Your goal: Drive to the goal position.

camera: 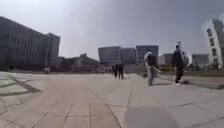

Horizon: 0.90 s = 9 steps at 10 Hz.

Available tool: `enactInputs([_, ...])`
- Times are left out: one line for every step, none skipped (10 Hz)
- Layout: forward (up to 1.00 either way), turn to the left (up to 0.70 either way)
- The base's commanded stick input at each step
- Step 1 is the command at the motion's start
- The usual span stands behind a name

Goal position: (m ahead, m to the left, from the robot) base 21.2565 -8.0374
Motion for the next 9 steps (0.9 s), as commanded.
enactInputs([0.85, 0.00])
enactInputs([0.85, 0.03])
enactInputs([0.85, 0.09])
enactInputs([0.85, 0.14])
enactInputs([0.85, 0.17])
enactInputs([0.85, 0.00])
enactInputs([0.85, 0.00])
enactInputs([0.85, 0.00])
enactInputs([0.85, 0.00])
